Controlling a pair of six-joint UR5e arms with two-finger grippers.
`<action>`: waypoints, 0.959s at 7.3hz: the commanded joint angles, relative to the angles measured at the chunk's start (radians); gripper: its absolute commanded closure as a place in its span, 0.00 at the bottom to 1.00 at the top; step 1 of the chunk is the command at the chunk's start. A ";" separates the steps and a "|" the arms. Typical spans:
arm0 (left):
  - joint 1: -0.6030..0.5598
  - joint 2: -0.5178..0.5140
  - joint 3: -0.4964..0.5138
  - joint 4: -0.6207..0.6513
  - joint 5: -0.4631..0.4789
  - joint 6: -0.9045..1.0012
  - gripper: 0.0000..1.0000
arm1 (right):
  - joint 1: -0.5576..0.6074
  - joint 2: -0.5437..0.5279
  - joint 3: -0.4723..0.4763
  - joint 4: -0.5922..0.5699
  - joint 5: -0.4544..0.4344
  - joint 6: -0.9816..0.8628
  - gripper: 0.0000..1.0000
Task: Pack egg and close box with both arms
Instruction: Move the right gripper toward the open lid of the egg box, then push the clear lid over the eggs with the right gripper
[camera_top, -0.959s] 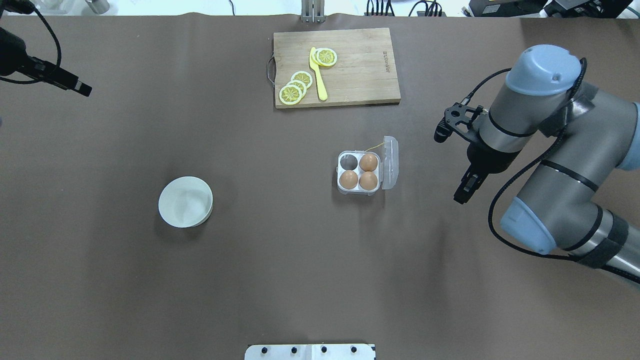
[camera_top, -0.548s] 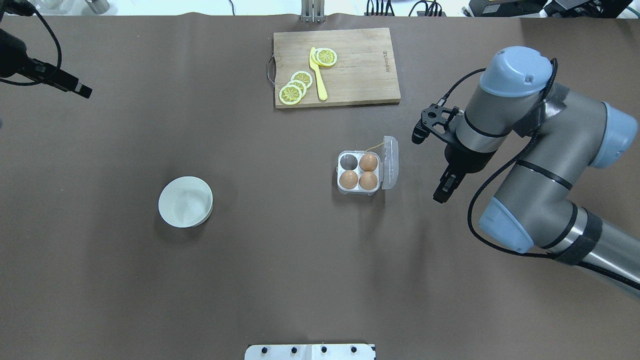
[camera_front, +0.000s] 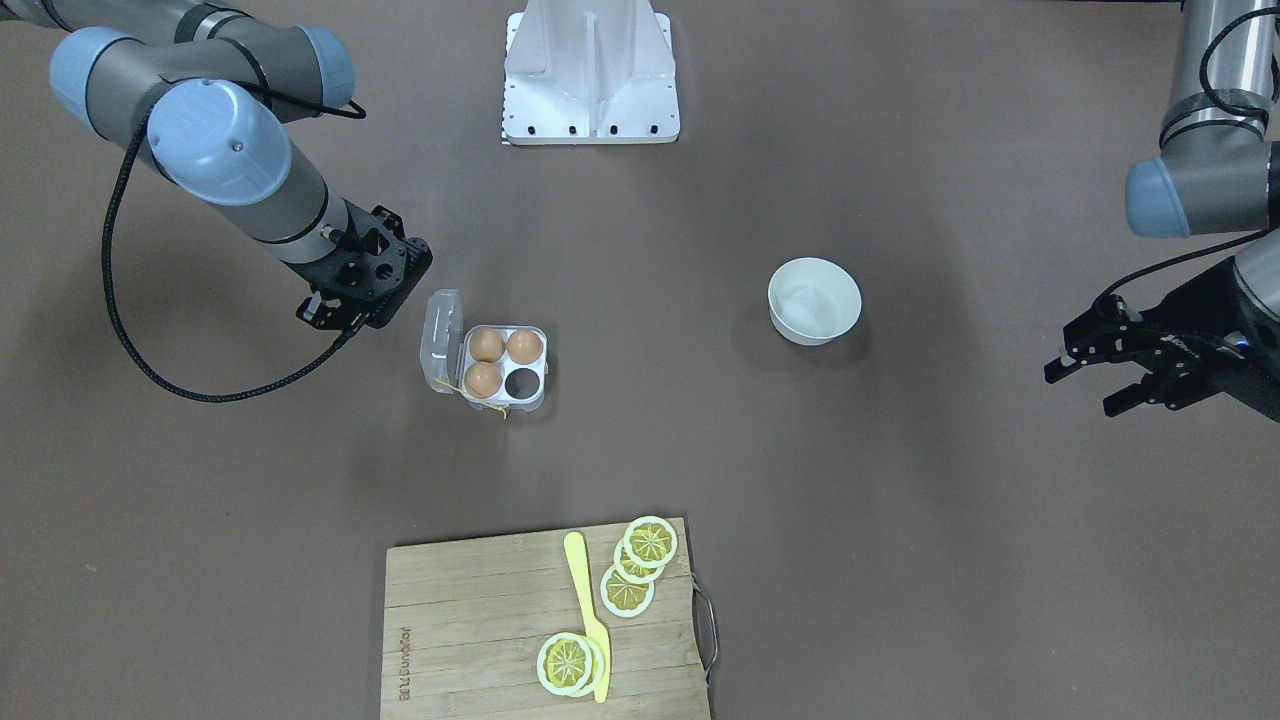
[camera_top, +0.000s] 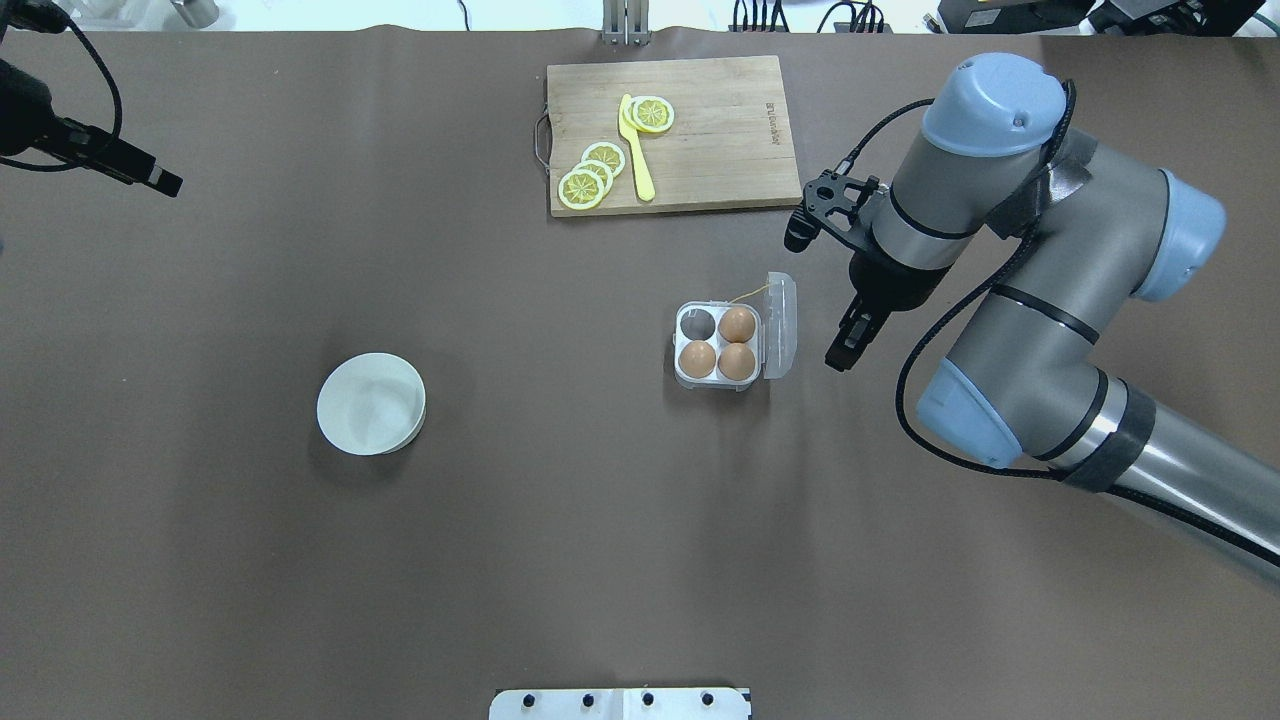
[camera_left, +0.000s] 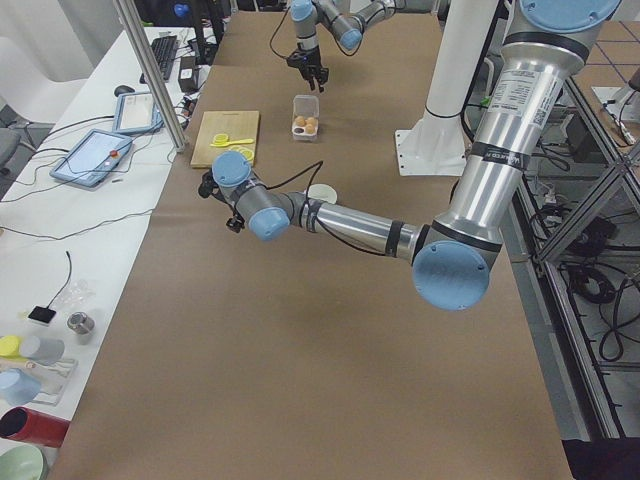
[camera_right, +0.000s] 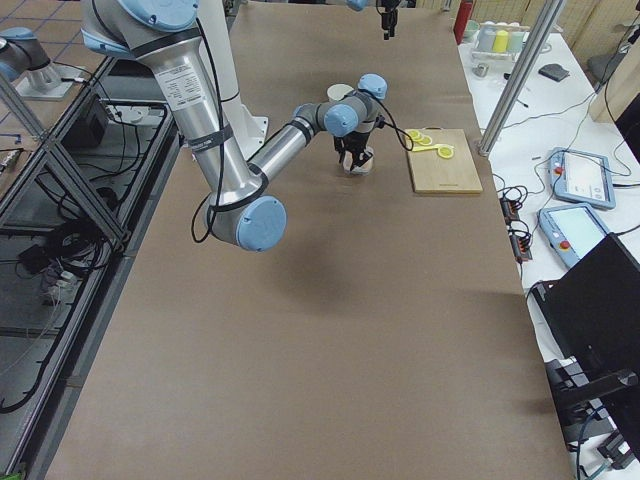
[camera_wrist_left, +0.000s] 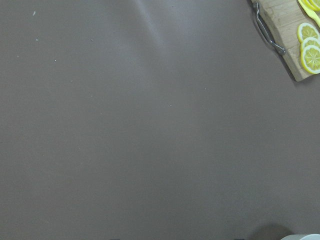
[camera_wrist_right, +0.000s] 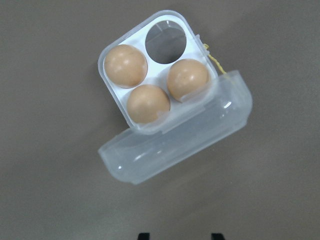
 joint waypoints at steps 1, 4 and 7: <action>-0.001 -0.001 0.001 0.000 0.000 0.000 0.19 | 0.000 0.036 -0.052 0.039 0.001 0.002 0.55; -0.002 -0.001 0.004 0.000 -0.006 0.000 0.19 | -0.004 0.070 -0.054 0.039 0.001 0.006 0.59; -0.013 0.001 -0.001 0.000 -0.023 0.000 0.20 | -0.016 0.099 -0.054 0.039 0.006 0.003 0.58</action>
